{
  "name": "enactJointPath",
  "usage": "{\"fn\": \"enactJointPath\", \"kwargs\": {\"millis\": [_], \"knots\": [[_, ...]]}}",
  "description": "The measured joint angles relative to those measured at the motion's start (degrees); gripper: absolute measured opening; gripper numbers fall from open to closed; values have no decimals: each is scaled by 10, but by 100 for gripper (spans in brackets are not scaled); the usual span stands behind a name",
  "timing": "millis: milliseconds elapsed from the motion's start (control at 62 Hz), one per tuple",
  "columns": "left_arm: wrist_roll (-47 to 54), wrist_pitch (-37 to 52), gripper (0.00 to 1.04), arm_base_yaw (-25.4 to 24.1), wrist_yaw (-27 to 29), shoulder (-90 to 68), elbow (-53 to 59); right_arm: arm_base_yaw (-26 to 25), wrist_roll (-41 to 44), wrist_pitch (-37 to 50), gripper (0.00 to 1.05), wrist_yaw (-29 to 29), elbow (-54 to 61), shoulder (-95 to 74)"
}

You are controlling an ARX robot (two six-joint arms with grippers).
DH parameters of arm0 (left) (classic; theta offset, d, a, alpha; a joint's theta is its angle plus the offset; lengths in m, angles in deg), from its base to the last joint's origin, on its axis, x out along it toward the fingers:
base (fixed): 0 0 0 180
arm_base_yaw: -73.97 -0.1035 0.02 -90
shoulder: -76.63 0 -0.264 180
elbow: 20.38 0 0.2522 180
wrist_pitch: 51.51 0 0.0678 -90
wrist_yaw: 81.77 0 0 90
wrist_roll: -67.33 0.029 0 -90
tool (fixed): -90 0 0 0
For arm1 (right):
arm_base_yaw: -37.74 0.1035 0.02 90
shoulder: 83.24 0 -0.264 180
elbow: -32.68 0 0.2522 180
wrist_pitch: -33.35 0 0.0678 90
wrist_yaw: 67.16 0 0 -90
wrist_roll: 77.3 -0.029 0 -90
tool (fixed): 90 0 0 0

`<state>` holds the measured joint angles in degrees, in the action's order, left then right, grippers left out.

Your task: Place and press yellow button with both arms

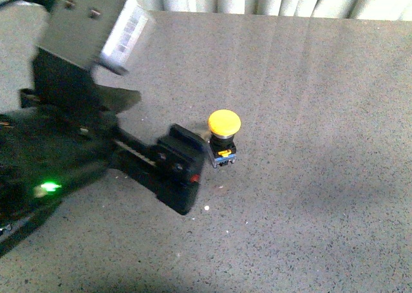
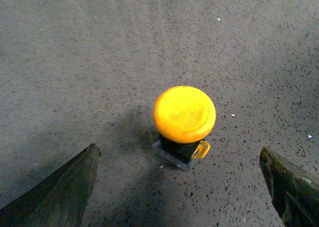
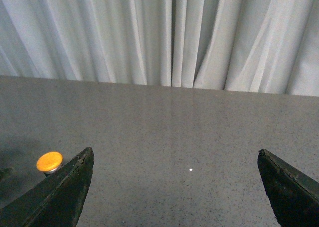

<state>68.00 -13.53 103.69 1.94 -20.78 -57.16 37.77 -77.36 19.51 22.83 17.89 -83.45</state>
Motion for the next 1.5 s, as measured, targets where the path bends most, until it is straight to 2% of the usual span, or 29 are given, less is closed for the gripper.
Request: {"fn": "enactJointPath", "kwargs": {"millis": [210, 242, 258, 306, 339, 387, 516, 581, 629, 694, 758, 855, 935, 1065, 1194, 1323, 1500], "knots": [[-122, -73, 96, -108, -87, 221, 75, 0, 0, 0, 96, 0, 0, 0], [-122, -65, 93, -118, -59, 249, 86, 0, 0, 0, 96, 0, 0, 0], [-115, -42, 90, -124, -12, 267, 96, 0, 0, 0, 96, 0, 0, 0], [-85, -16, 81, -148, 79, 316, 118, 0, 0, 0, 96, -1, 0, 0], [-65, -27, 75, -169, 115, 351, 129, 0, 0, 0, 96, 0, 0, 0], [-46, -55, 66, -207, 130, 404, 145, 0, 0, 0, 96, 0, 0, 0], [-23, -91, 43, -238, 118, 486, 172, 0, 0, 0, 96, 0, 0, 0], [-19, -106, 32, -245, 110, 507, 181, 7, -42, -114, 96, 42, -47, -64], [-17, -120, 23, -270, 76, 527, 188, 2, -61, -182, 96, 58, -90, -145], [-15, -131, 13, -287, 66, 547, 196, -7, -66, -175, 96, 52, -118, -228], [-14, -111, 2, -294, 65, 551, 210, -12, -63, -129, 96, 47, -141, -294], [-13, -134, 1, -294, 62, 575, 223, -7, -44, -49, 96, 42, -179, -391], [-13, -163, 1, -295, 64, 608, 223, 18, -20, 3, 96, 36, -217, -488], [-13, -207, 1, -295, 63, 658, 223, 87, 16, 58, 96, 41, -286, -651], [-13, -258, 1, -295, 63, 713, 223, 162, 9, 52, 95, 61, -404, -832], [-13, -292, 1, -295, 63, 747, 223, 201, -13, 27, 75, 69, -470, -910], [-13, -330, 1, -295, 63, 787, 223, 236, -46, 4, 48, 69, -502, -941]]}}
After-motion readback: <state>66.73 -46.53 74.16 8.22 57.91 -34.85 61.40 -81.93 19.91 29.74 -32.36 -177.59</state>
